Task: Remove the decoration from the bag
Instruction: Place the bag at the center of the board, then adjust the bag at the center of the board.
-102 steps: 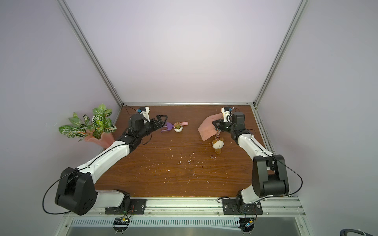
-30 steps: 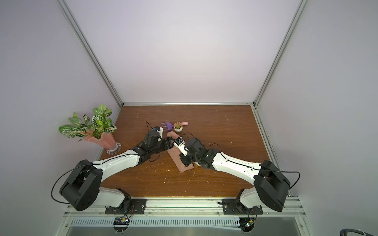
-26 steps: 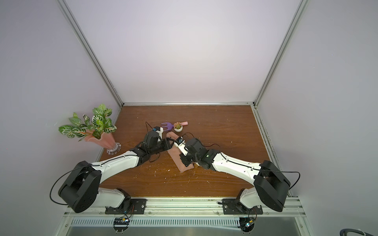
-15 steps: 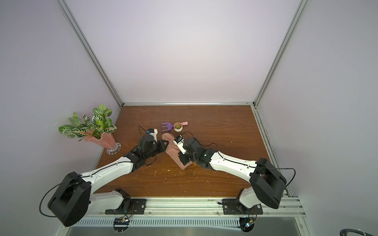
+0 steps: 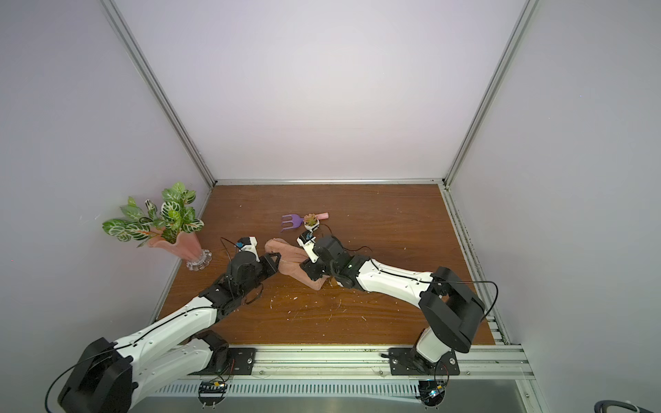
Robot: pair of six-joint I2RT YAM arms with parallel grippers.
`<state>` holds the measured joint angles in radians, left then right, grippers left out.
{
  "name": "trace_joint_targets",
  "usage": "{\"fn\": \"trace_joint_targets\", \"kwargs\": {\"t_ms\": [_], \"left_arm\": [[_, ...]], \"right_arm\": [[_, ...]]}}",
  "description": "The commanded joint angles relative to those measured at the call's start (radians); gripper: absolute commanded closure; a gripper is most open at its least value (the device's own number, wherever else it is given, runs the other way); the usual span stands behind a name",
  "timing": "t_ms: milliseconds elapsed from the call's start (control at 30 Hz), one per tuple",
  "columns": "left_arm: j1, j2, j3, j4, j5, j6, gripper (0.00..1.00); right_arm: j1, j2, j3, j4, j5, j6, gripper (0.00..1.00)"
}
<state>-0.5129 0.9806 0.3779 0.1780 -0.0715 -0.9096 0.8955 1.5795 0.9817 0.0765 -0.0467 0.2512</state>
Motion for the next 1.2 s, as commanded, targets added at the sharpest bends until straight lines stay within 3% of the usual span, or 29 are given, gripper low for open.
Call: {"fn": "trace_joint_targets", "kwargs": {"t_ms": [0,200,267,367,533,733,933,1167], "left_arm": [[-0.008,-0.023,-0.016,-0.032,0.005,0.003,0.70],[-0.008,-0.048,0.018,-0.065,-0.009,0.042,0.23],[-0.009,-0.055,0.042,-0.091,-0.017,0.065,0.15],[-0.009,-0.073,0.087,-0.143,-0.034,0.102,0.07],[-0.008,-0.114,0.134,-0.185,-0.050,0.130,0.00],[-0.009,-0.134,0.199,-0.212,-0.016,0.137,0.00],[-0.009,-0.071,0.298,-0.211,0.113,0.107,0.00],[-0.115,-0.028,0.347,-0.200,0.096,0.016,0.00]], "right_arm": [[-0.007,-0.028,0.025,0.095,0.024,0.026,0.42],[-0.012,-0.081,0.002,0.109,0.023,0.048,0.17],[-0.014,-0.100,-0.003,0.109,0.030,0.054,0.02],[-0.020,-0.138,-0.013,0.110,0.056,0.060,0.00],[-0.038,-0.213,-0.075,0.161,0.109,0.089,0.00],[-0.143,-0.289,-0.176,0.252,-0.007,0.206,0.00],[-0.238,-0.318,-0.235,0.254,-0.093,0.257,0.00],[-0.295,-0.405,-0.382,0.313,-0.096,0.321,0.00]]}}
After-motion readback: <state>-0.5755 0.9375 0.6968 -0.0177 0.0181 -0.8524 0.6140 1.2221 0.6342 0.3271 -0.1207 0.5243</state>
